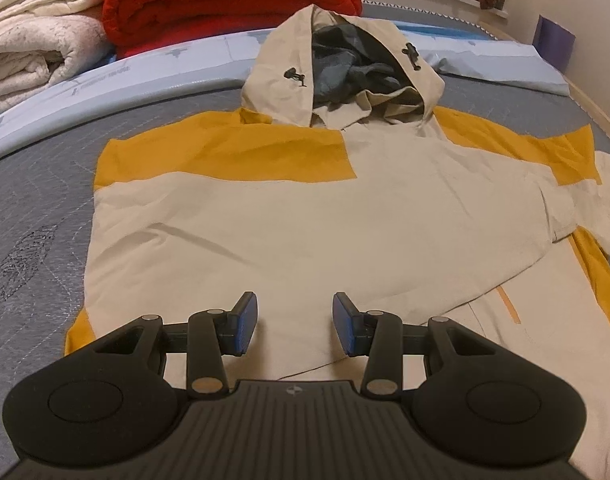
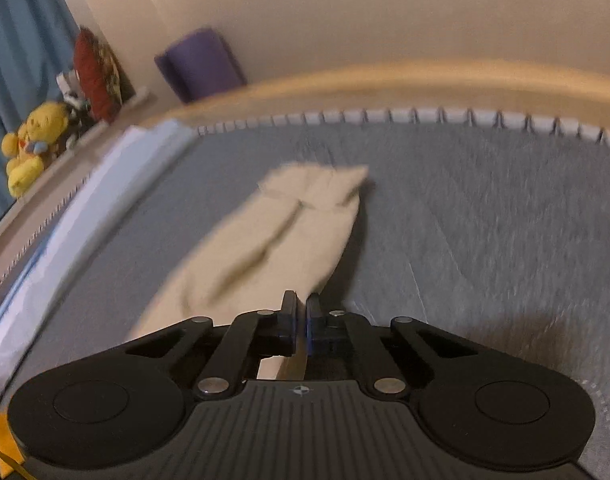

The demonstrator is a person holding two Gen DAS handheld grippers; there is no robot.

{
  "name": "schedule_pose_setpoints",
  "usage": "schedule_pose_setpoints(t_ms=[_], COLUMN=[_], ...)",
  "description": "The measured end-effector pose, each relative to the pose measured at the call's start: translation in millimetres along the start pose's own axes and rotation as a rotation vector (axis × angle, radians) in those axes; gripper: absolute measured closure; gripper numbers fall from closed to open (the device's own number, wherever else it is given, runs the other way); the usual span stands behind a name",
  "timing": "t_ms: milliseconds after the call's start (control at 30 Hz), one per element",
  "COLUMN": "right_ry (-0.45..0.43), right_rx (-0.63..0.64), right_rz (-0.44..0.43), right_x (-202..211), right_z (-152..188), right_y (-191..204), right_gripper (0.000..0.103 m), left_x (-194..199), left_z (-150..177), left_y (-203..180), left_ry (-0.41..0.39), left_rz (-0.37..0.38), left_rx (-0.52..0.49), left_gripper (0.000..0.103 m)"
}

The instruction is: Fold large clothes

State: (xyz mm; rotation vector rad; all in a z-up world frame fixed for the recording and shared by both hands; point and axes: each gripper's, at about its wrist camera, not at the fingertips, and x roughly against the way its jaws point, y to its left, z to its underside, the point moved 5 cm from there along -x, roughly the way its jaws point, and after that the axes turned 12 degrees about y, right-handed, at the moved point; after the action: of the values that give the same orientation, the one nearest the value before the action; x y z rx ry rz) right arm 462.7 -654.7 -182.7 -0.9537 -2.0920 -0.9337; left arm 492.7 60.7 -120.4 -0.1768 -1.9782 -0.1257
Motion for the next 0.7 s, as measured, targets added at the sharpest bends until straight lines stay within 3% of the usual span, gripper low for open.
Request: schedule_pose_setpoints(t_ms=[67, 200, 300, 467, 533, 600, 667, 700], right_ry=[-0.069, -0.212, -0.249, -0.208, -0.081, 0.192, 0.446, 0.504], right_rx=[0.04, 0.278, 0.469, 0.722, 0.798, 0.9, 0.992, 1.031], right_rz=[0.003, -0.023, -0.166, -0.535, -0.698, -0.834, -0.815, -0.746], right_x=[20.2, 82.7, 140.7, 257.3, 291.5, 304.1, 302.6, 303.3], right_z=[-4.9, 12.7, 66.3, 209.3, 273.3, 338.4, 392.3, 412.9], right_y=[26.1, 114.6, 190.2, 288.2, 308.5, 321.9, 321.2, 314.6], right_gripper=[0.1, 0.101, 0.101, 0.101, 0.096, 0.094, 0.092, 0.091], left_x=[4.5, 17.4, 26.0, 44.8, 52.0, 56.3, 57.3, 56.8], left_z=[-1.1, -3.8, -6.4, -9.2, -10.4, -10.5, -8.4, -6.3], left_y=[3.8, 15.6, 28.6, 55.2, 66.9, 78.1, 89.7, 95.0], left_ry=[-0.008, -0.033, -0.049, -0.079, -0.088, -0.088, -0.079, -0.072], left_rz=[0.005, 0.015, 0.02, 0.042, 0.065, 0.093, 0.118, 0.129], left_rx=[0.01, 0.043, 0.081, 0.166, 0.211, 0.256, 0.305, 0.329], left_gripper=[0.057, 0.057, 0.057, 0.057, 0.057, 0.057, 0.057, 0.057])
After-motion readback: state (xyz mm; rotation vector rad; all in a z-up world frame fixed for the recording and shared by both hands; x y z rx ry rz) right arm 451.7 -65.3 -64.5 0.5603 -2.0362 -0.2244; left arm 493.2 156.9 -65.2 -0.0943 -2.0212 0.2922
